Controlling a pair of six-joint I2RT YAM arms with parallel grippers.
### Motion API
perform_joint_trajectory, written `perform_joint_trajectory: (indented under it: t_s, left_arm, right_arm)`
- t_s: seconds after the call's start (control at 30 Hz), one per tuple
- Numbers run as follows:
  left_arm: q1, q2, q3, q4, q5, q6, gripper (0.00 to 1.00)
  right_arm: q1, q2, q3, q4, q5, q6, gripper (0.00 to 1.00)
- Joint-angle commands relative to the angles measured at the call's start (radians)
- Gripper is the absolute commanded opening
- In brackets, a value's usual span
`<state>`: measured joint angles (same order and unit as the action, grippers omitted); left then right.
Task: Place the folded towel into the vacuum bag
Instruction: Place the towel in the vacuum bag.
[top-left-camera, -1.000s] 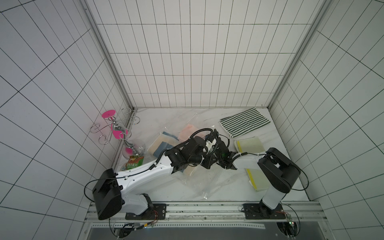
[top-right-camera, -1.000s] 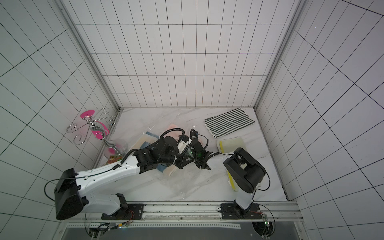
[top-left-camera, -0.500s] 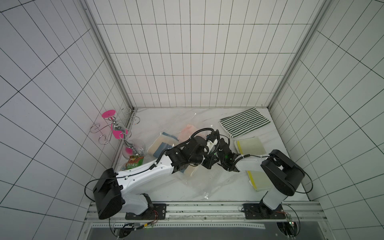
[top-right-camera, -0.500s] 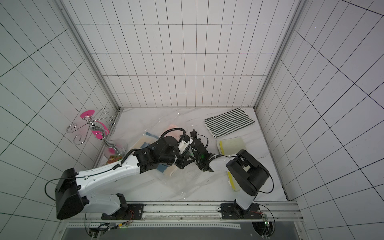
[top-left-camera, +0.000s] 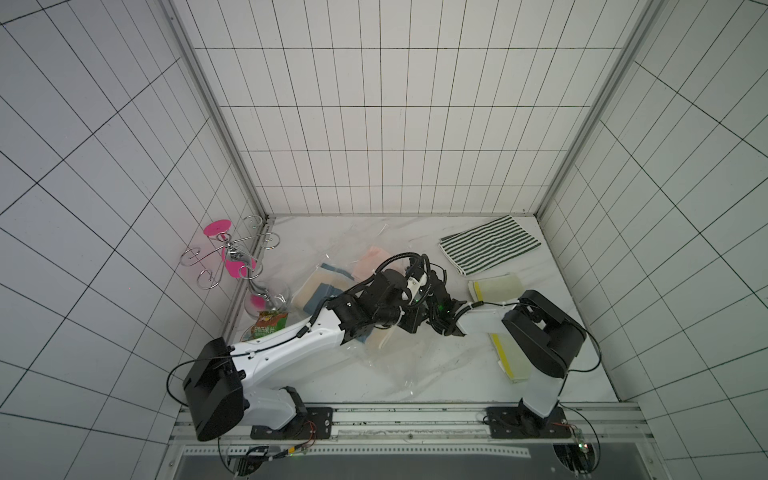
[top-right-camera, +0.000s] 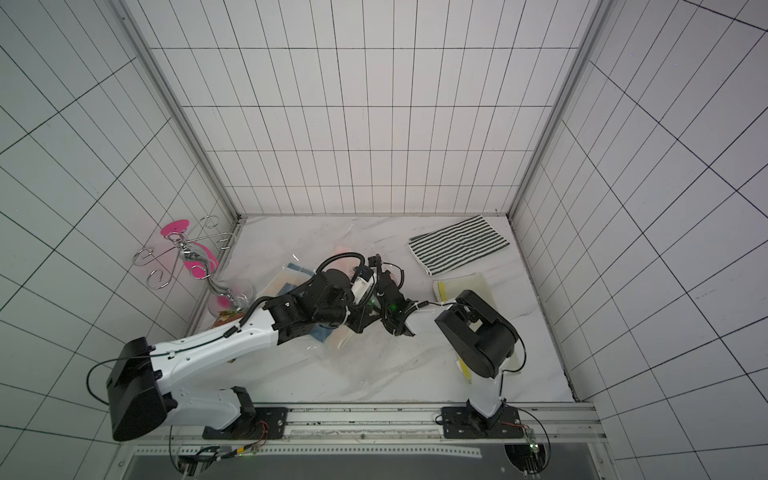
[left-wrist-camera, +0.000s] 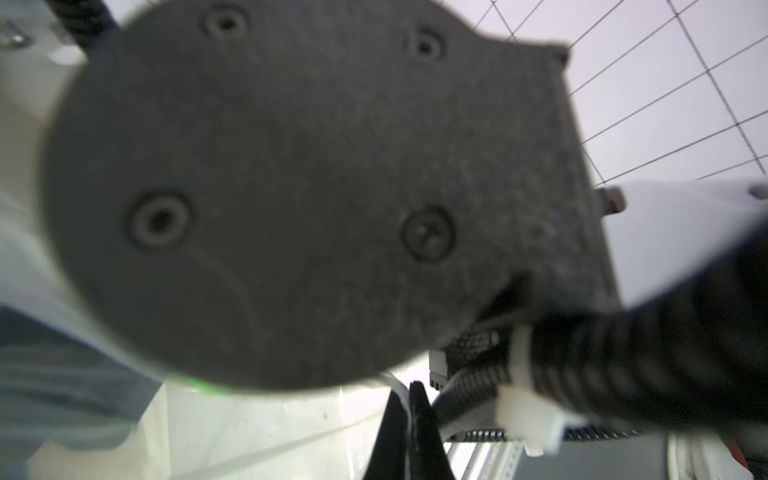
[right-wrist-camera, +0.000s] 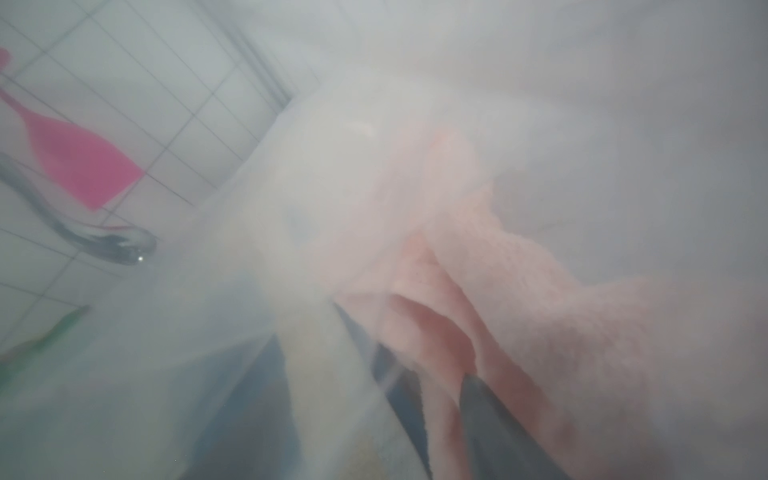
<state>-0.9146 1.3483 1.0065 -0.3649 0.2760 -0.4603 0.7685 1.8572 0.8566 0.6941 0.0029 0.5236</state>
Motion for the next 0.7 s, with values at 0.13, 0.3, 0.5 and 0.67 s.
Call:
perform_joint_trajectory:
  t_s: [0.13,0.3,0.5,0.67]
  left_arm:
    - [-0.053,0.007,0.009,0.073,0.166,0.022,0.0]
    - [-0.053,0.012,0.017,0.068,0.161,0.023,0.0]
    - [-0.053,0.021,0.015,0.055,0.155,0.023,0.0]
    - [-0.055,0.023,0.011,0.06,0.154,0.013,0.0]
  right_arm:
    - [-0.014,0.154,0.137,-0.212,0.023,-0.049,0.67]
    - [-0.019,0.196,0.182,-0.265,0.03,0.0,0.45]
    - [-0.052,0.131,0.152,-0.068,-0.075,0.061,0.18]
    - [-0.078,0.101,0.16,0.064,-0.164,0.086,0.15]
